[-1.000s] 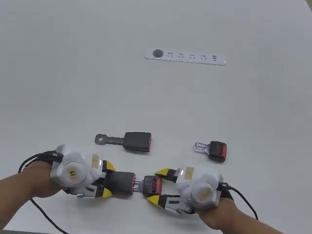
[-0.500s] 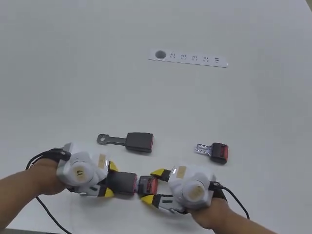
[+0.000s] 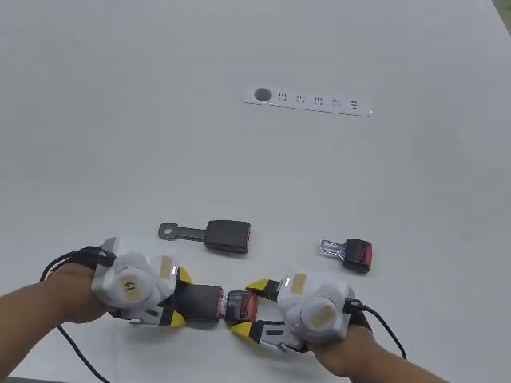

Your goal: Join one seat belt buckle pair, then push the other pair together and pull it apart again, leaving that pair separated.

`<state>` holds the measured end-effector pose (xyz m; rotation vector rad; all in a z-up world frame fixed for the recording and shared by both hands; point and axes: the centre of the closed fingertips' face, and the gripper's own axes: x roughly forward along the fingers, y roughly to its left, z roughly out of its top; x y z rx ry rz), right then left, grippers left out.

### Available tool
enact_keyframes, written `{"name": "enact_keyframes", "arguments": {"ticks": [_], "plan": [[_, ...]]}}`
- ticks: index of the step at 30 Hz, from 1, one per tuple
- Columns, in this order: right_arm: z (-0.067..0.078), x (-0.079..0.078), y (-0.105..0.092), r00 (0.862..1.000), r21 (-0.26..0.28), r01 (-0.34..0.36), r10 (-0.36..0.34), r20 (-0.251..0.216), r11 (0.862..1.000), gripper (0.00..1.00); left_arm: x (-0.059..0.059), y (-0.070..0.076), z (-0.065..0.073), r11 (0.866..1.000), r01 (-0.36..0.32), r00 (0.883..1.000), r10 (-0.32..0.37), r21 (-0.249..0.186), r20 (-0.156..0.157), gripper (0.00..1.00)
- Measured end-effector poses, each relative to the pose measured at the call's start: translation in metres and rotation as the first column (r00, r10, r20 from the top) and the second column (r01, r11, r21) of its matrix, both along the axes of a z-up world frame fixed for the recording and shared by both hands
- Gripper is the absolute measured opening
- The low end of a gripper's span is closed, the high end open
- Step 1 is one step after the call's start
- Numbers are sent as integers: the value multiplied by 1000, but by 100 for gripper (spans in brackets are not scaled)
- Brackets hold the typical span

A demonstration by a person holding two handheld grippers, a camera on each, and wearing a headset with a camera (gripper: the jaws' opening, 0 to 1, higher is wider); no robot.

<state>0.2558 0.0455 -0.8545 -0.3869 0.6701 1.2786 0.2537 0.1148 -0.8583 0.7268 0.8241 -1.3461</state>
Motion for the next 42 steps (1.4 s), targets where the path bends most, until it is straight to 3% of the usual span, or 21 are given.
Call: {"name": "enact_keyframes", "arguments": {"ticks": [6, 10, 22, 28, 29, 42], "plan": [[0, -1, 0, 1000, -8, -24, 24, 15, 1000, 34, -1, 2, 0, 999, 9, 1000, -8, -39, 9, 32], [0, -1, 0, 989, -54, -90, 96, 116, 994, 34, -1, 3, 1, 997, -2, 1000, 2, -75, -1, 32], [0, -1, -2, 996, 3, -63, 63, 65, 998, 34, -2, 3, 4, 991, 14, 1000, -14, -131, 4, 31], [1, -3, -1, 992, -5, -73, 73, 101, 997, 33, -3, 2, 5, 989, 21, 1000, -20, -144, 7, 31], [1, -2, -2, 994, 1, -65, 65, 87, 998, 33, -4, 2, 6, 989, 15, 1000, -15, -146, 5, 31], [0, -2, -2, 991, 1, -74, 74, 112, 997, 33, -1, 2, 4, 989, 13, 1000, -14, -148, -3, 31]]}}
